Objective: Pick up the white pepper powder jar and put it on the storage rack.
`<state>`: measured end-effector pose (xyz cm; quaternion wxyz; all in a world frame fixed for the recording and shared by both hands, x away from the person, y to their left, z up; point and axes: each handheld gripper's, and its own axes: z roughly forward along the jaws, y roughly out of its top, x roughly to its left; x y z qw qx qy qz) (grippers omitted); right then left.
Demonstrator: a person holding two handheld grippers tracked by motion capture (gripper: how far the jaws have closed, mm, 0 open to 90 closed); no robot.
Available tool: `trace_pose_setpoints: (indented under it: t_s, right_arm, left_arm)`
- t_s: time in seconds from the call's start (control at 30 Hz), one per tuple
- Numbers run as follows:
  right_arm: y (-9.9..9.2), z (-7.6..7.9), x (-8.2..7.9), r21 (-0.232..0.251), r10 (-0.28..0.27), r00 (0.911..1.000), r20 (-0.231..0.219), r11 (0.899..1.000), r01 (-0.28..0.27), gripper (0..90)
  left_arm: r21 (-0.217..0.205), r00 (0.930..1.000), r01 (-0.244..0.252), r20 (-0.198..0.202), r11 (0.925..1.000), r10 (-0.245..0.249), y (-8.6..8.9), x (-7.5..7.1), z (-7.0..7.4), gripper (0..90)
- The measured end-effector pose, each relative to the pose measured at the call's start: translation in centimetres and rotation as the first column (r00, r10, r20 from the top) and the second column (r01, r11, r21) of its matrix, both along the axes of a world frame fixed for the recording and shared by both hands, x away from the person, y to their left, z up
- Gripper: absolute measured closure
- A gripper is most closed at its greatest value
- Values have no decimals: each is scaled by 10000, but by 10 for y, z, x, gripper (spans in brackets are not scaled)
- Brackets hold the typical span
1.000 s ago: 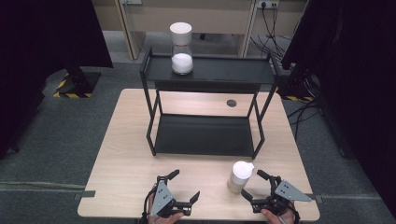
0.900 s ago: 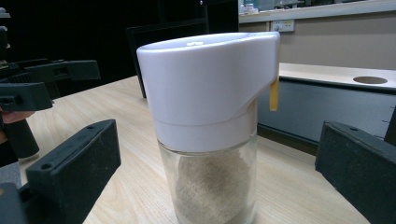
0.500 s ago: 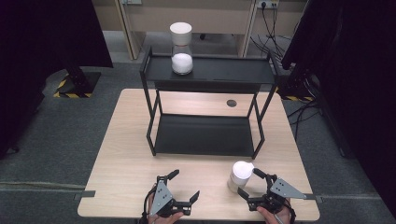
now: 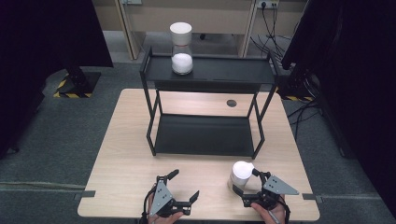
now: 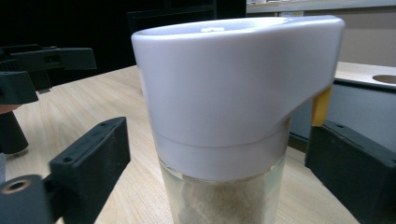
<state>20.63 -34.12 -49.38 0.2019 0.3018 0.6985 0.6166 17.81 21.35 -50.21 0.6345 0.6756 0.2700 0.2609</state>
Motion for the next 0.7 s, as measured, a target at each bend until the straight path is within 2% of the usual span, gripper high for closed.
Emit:
trace_pose_setpoints:
  t_s: [0.3,0.7]
  right_arm:
    - [7,5,4,-382,-94,9998,-184,9992,87,169]
    - [14,11,4,-899,-181,9997,-148,9958,167,299]
  left_arm:
    - [-1,10000,-20,-38,10000,20,0,0,0,5]
    - [-2,10000,-2,-42,10000,2,-1,0,0,6]
